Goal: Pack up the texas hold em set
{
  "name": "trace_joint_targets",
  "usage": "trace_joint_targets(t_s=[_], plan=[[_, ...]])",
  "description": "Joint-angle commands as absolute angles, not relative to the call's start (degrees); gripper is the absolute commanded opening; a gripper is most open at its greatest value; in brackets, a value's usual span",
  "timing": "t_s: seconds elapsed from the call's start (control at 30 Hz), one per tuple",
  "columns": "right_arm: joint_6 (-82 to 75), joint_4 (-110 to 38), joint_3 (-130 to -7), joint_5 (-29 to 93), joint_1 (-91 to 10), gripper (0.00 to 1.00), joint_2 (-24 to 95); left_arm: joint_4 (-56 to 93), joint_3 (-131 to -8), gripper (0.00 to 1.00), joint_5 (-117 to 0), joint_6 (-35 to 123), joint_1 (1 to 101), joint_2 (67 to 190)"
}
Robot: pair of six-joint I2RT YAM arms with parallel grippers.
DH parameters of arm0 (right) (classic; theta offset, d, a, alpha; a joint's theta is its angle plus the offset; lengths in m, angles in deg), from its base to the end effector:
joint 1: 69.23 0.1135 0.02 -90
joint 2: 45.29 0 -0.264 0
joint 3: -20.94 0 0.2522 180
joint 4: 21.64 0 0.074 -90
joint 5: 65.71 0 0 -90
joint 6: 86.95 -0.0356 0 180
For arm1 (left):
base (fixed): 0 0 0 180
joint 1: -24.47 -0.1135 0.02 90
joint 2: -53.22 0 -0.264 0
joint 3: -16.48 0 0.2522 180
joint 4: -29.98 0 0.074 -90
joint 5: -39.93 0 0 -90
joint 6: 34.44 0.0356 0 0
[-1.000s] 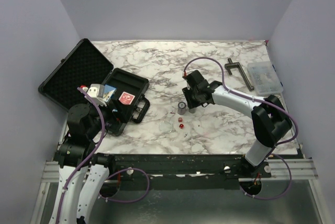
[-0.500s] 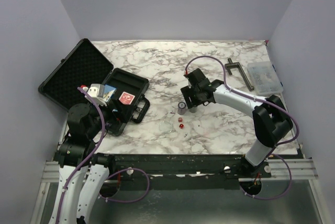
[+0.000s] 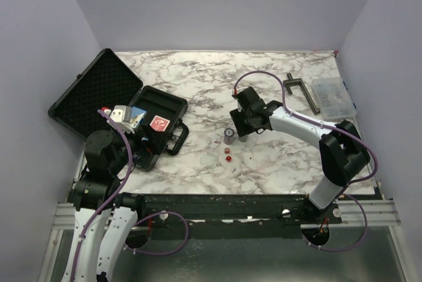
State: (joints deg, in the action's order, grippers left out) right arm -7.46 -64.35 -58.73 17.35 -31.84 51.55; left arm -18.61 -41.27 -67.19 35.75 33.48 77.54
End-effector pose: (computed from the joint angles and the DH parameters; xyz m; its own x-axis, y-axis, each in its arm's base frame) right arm 0.2785 0.2075 0.2066 -0.7769 -0.3659 -0.5125 -0.4200 0.9075 -0.0112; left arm 0.0914 -0.0251 0.3329 -0.3888 -0.2663 -0.8820 0.3173 0.8601 -0.3995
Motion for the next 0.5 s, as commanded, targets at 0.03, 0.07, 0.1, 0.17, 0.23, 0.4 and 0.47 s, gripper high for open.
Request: trace_joint_targets(t_s=[0.03,0.07,0.1,0.17,0.23,0.4,0.47], plan=[[-8.0,-65.4,-58.2,18.5,-32.0,0.52,51.1,-17.9,-40.7,0.90,-68.3,36.6,33.5,77.6],[-8.0,-65.4,-58.3,18.7,-32.0,0.48,51.2,-17.9,-40.7,0.90,-68.3,36.5,33.5,77.6],[-8.0,-65.5,-58.4,18.9,-32.0,0.47,51.2,-17.8,-40.7,0.90,-68.3,36.6,33.5,77.6],[-8.1,-65.7,-58.6,19.2,-32.0,0.44,51.3,-17.9,-40.7,0.90,-68.4,36.6,33.4,77.7],[-8.2,-65.8,-58.6,19.6,-32.0,0.30,51.5,-17.9,-40.7,0.90,-68.4,36.6,33.4,77.7],[-8.3,-67.2,-59.8,20.3,-32.0,0.01,51.5,-17.8,-40.7,0.90,-68.4,36.4,33.5,77.8],[-8.3,-68.3,-60.8,20.0,-32.0,0.01,50.9,-17.8,-40.7,0.90,-68.8,36.4,33.4,77.8]])
